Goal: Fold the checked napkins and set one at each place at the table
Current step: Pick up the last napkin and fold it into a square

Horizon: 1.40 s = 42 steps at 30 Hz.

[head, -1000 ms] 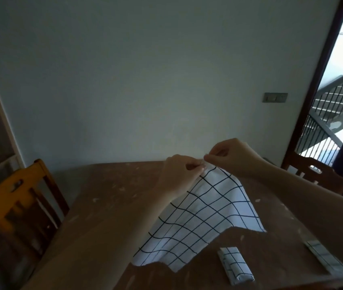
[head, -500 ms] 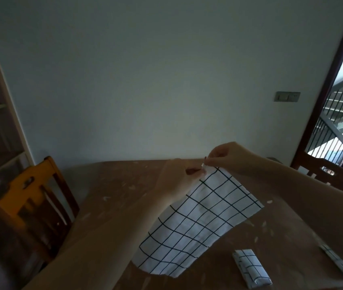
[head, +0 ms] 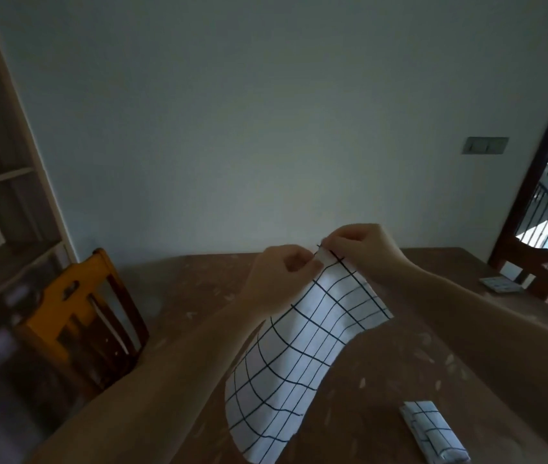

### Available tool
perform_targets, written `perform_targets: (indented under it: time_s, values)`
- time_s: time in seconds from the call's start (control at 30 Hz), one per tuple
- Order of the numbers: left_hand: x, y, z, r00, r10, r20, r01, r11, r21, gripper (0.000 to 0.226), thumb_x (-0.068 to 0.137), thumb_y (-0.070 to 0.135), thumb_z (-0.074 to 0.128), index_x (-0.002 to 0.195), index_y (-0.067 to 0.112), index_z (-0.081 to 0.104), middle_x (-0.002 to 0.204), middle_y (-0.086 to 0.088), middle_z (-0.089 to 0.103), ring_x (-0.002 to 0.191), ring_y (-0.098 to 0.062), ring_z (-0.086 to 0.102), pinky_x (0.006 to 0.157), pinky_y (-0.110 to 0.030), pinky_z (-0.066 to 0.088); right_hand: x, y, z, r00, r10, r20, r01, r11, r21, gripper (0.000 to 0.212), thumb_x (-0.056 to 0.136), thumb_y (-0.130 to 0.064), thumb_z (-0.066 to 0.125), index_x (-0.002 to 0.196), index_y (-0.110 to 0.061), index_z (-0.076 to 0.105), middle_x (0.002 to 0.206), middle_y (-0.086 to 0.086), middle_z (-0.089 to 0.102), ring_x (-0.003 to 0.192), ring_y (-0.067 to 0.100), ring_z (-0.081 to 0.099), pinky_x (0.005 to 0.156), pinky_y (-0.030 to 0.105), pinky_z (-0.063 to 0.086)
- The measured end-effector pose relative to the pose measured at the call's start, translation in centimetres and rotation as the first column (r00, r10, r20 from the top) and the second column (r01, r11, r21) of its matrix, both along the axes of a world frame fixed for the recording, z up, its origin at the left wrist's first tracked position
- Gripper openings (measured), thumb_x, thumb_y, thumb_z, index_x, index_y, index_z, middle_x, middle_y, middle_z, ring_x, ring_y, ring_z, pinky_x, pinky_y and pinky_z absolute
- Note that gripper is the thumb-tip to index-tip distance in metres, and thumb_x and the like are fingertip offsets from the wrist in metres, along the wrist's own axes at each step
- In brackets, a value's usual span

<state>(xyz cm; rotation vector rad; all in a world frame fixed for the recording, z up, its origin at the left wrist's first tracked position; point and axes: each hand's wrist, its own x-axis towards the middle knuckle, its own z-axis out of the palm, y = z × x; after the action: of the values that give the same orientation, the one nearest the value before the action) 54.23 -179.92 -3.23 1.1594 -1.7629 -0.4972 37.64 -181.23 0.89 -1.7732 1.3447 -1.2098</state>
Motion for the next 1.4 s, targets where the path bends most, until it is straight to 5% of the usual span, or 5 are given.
perform_targets:
  time_s: [0.23,0.37,0.93,1.1,1.4]
  values:
    - [3.3,0.9,2.5,0.982,-0.162,0.094,0.151,0.982,0.115,0.007,0.087,0.021,0.072,0.08,0.022,0.073,0.061,0.02,0.065,0.059,0.007,0.059,0.059,-0.005,0.041,0.4,-0.7,3.2,0.654,0.414,-0.633,-0.405,0.898,0.169,0.072,0.077,-0.033,0.079,0.14,-0.034,0.044,0.139,-0.023,0.038,0.125,-0.003,0.035,0.105,0.023,0.025]
    - [6.0,1.2,3.3,0.995,-0.047,0.092,0.04,0.996,0.076,0.011,0.087,0.026,0.071,0.078,0.021,0.07,0.068,0.007,0.068,0.063,-0.004,0.06,0.064,-0.019,0.047,1.4,-2.6,3.2,0.598,0.409,-0.689,-0.358,0.906,0.226,0.025,0.078,-0.035,0.078,0.065,-0.022,0.061,0.051,-0.02,0.052,0.049,-0.006,0.045,0.061,0.018,0.034]
    - [9.7,1.0,3.9,0.921,0.196,-0.336,-0.128,0.968,0.214,0.014,0.086,0.026,0.072,0.081,0.014,0.075,0.079,-0.008,0.073,0.076,-0.022,0.068,0.079,-0.043,0.055,-1.1,-2.2,3.5,0.829,0.325,-0.456,-0.324,0.942,0.082,0.017,0.072,-0.027,0.084,0.076,-0.013,0.074,0.067,-0.003,0.071,0.062,0.006,0.066,0.063,0.022,0.051]
    - [9.8,0.6,3.1,0.872,0.227,-0.435,-0.126,0.96,0.248,0.02,0.087,0.029,0.071,0.092,0.01,0.076,0.091,-0.009,0.076,0.09,-0.026,0.072,0.09,-0.045,0.057,-2.5,-2.0,1.8,0.976,0.219,-0.013,-0.219,0.976,-0.003,0.026,0.08,-0.008,0.074,0.058,-0.012,0.062,0.042,-0.01,0.059,0.041,-0.002,0.056,0.043,0.01,0.043]
    - [8.4,0.5,2.5,0.774,0.197,-0.602,-0.008,0.953,0.303,0.017,0.087,0.023,0.069,0.094,0.007,0.074,0.096,-0.01,0.076,0.09,-0.026,0.073,0.074,-0.035,0.058,-3.1,-0.9,1.3,0.994,0.058,0.096,-0.047,0.991,-0.122,0.045,0.084,-0.035,0.072,0.057,-0.003,0.055,0.051,0.0,0.043,0.049,0.015,0.041,0.051,0.024,0.035]
